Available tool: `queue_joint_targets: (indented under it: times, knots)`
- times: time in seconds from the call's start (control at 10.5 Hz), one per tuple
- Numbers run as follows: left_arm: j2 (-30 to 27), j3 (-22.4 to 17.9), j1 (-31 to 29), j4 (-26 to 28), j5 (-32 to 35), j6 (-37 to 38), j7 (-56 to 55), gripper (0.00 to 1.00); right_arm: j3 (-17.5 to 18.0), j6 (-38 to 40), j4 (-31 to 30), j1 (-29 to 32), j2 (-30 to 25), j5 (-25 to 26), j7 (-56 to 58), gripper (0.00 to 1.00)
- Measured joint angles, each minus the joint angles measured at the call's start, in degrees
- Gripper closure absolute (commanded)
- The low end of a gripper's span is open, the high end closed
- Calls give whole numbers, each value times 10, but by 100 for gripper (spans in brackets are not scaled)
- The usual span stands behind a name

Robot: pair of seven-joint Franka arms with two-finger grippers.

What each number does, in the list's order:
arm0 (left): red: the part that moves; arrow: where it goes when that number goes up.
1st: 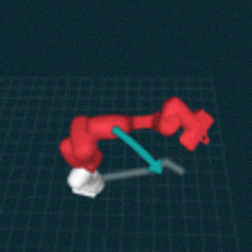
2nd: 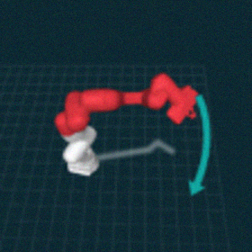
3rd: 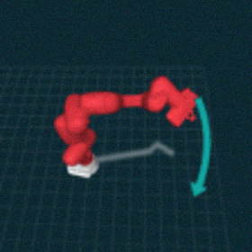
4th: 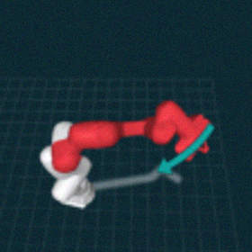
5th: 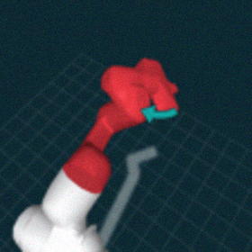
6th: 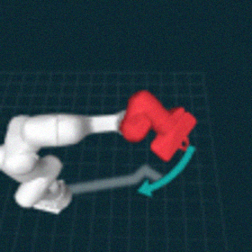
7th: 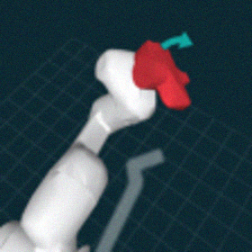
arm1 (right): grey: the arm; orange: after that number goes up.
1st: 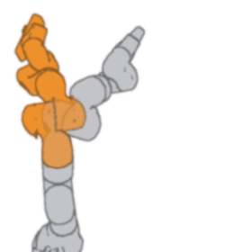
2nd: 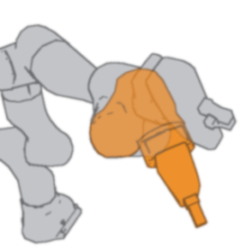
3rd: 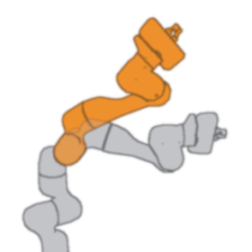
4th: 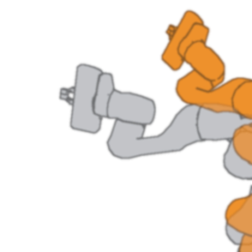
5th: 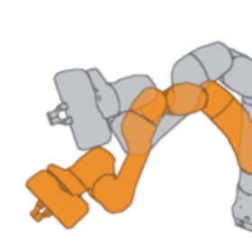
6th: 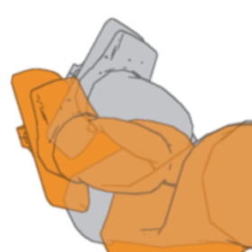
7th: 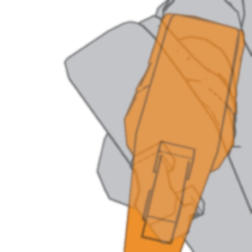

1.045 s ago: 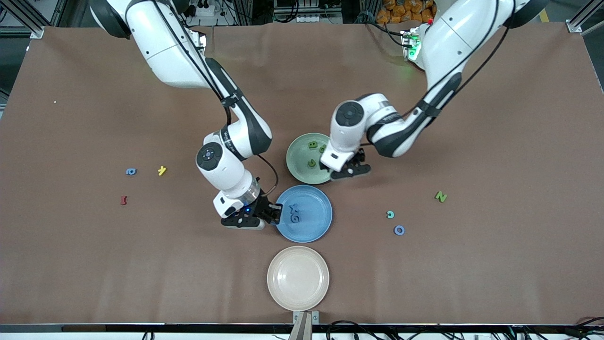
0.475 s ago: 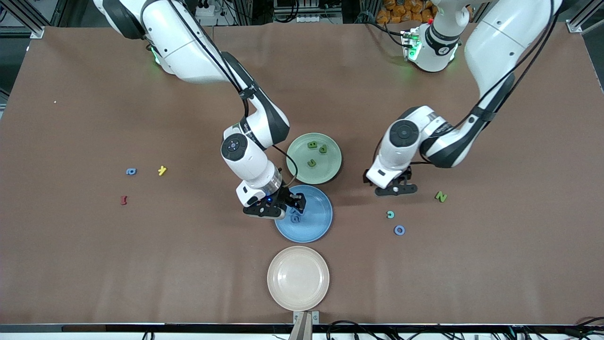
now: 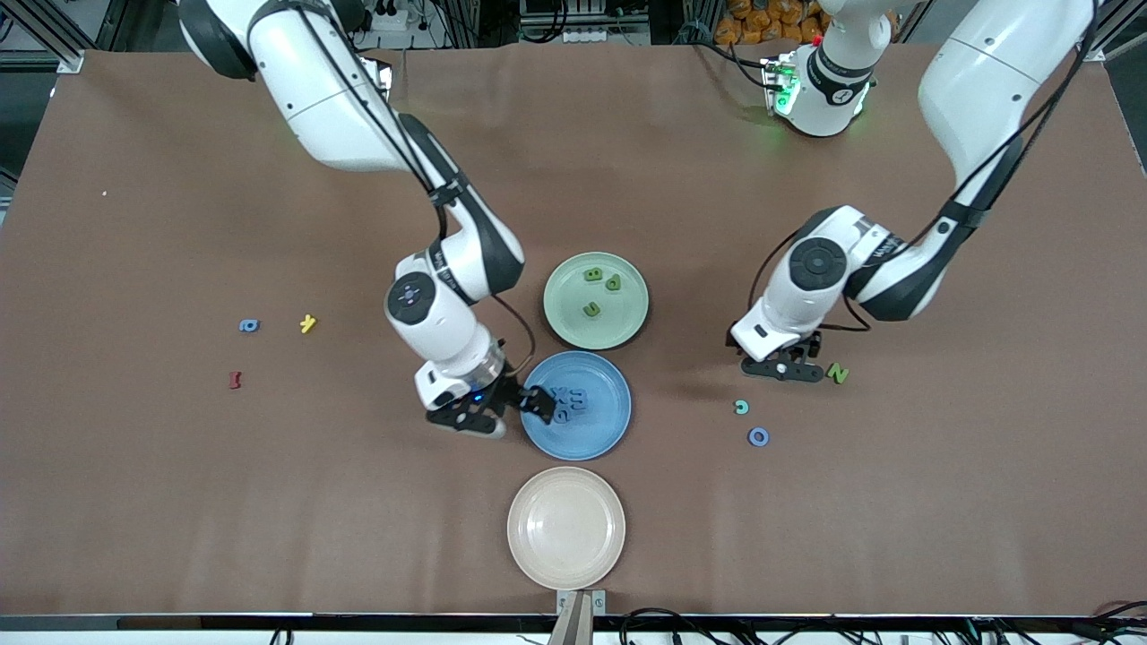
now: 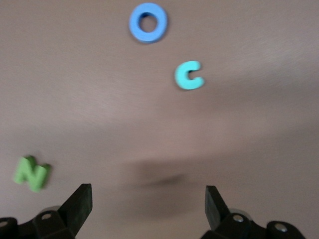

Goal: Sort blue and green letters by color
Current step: 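Move the left gripper toward green N while the right gripper reaches letters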

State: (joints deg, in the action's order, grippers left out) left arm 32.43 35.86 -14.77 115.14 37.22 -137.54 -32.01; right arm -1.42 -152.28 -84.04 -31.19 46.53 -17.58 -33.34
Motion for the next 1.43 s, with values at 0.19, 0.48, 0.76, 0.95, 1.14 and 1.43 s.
queue_joint_targets:
  times: [0.19, 0.48, 0.76, 0.95, 1.14, 1.43]
  knots:
    - [0, 0, -35, 0, 0, -1, 125, 0, -1, 1, -16, 37, -13, 4, 4, 0]
    - [0, 0, -88, 1, 0, -2, 285, 0, -3, 6, -68, 103, -49, 8, 91, 0]
    - [1, -1, -111, -4, 0, -5, 385, 0, -3, 26, -118, 183, -87, 8, 197, 0]
    - [11, -1, -124, -15, 0, -5, 433, 0, -4, 99, -127, 235, -111, 8, 270, 0]
    - [35, -2, -127, -25, 0, -5, 444, 0, -17, 167, -135, 279, -142, 18, 342, 0]
    - [60, -12, -127, -33, 0, -7, 444, 0, -47, 232, -160, 335, -182, 91, 425, 0]
